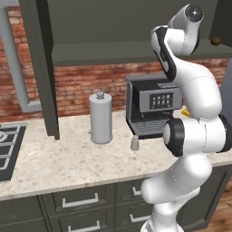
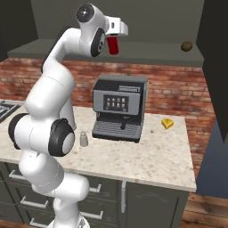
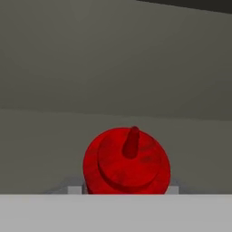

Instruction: Pick the ketchup and shaker from the counter and place them in the cabinet.

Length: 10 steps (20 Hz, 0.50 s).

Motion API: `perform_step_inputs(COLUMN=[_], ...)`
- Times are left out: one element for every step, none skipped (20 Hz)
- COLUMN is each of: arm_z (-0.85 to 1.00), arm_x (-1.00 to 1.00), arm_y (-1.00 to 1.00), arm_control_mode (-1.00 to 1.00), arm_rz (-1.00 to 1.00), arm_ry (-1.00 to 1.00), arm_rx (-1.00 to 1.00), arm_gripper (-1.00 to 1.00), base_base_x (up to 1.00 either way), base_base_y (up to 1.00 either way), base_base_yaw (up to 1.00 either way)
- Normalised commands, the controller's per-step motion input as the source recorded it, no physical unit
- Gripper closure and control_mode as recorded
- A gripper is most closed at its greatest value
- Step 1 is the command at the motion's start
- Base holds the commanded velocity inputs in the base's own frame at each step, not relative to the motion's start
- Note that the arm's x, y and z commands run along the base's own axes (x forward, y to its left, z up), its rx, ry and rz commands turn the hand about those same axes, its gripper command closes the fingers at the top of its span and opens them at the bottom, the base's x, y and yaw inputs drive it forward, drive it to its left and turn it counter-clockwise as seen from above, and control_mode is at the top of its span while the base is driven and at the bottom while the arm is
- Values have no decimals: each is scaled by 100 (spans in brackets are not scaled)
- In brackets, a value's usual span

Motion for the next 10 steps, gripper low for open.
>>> perform_step_inputs(arm_z=[-9, -6, -9, -11, -7, -2, 0, -3, -4, 0], arm_x=[0, 0, 0, 0, 0, 0, 0, 0, 0, 0], arm_y=[-14, -15, -17, -18, -16, -12, -9, -7, -2, 0], arm_control_mode=[-100, -100, -100, -100, -100, -100, -100, -100, -100, -100], arm_rz=[0, 0, 0, 0, 0, 0, 0, 0, 0, 0], arm_ry=[0, -1, -1, 0, 0, -2, -3, -1, -1, -2], arm_rx=[3, 3, 3, 2, 2, 1, 0, 1, 0, 0], arm_gripper=[-100, -100, -100, -100, -100, -100, -100, -100, -100, -100], base_base_x=[0, 0, 0, 0, 0, 0, 0, 0, 0, 0], base_base_y=[0, 0, 0, 0, 0, 0, 0, 0, 0, 0], base_base_yaw=[0, 0, 0, 0, 0, 0, 0, 0, 0, 0])
